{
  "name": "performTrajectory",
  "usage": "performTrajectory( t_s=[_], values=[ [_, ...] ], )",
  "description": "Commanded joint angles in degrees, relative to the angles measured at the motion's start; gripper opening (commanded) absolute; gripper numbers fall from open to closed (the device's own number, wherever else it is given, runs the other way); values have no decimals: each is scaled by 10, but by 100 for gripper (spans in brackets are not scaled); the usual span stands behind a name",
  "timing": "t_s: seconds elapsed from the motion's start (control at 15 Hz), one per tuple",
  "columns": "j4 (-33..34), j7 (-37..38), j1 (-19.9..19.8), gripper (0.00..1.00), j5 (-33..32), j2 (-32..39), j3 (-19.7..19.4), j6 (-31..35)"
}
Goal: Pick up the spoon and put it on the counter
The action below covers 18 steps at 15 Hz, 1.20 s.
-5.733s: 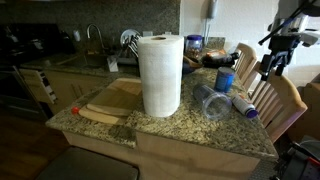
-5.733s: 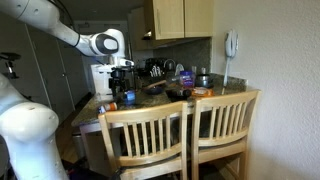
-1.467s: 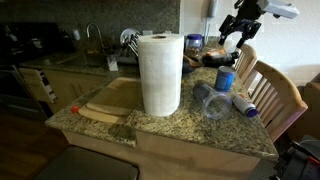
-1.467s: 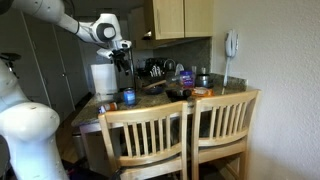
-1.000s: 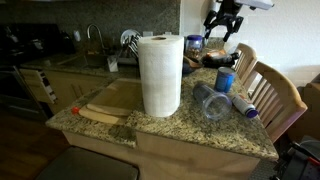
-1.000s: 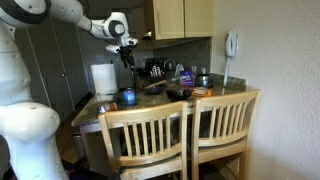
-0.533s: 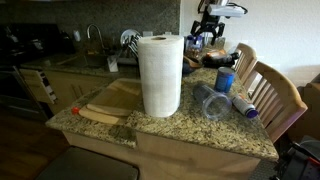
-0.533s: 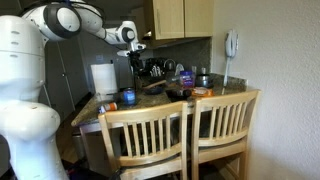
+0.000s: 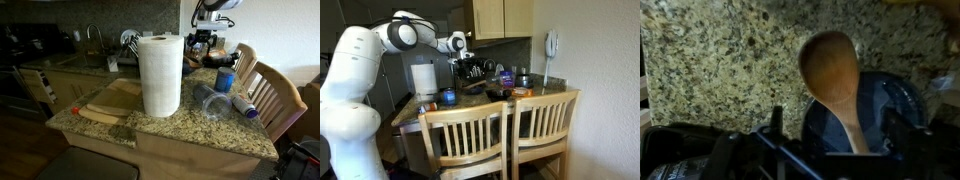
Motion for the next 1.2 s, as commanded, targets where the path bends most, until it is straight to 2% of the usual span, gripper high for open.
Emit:
performTrajectory(
  t_s=[0.0, 0.33, 0.47, 0.67, 0.73, 1.07, 1.13],
  values=[
    [17, -1, 6, 100, 5, 20, -13, 0],
    [9, 7, 14, 100, 3, 8, -13, 16],
    [53, 42, 18, 100, 13, 47, -14, 37],
    [125, 102, 29, 100, 1, 106, -21, 21],
    [65, 73, 23, 100, 6, 59, -14, 30],
    [112, 97, 30, 100, 5, 102, -19, 29],
    [127, 87, 39, 100, -27, 111, -31, -17]
  ],
)
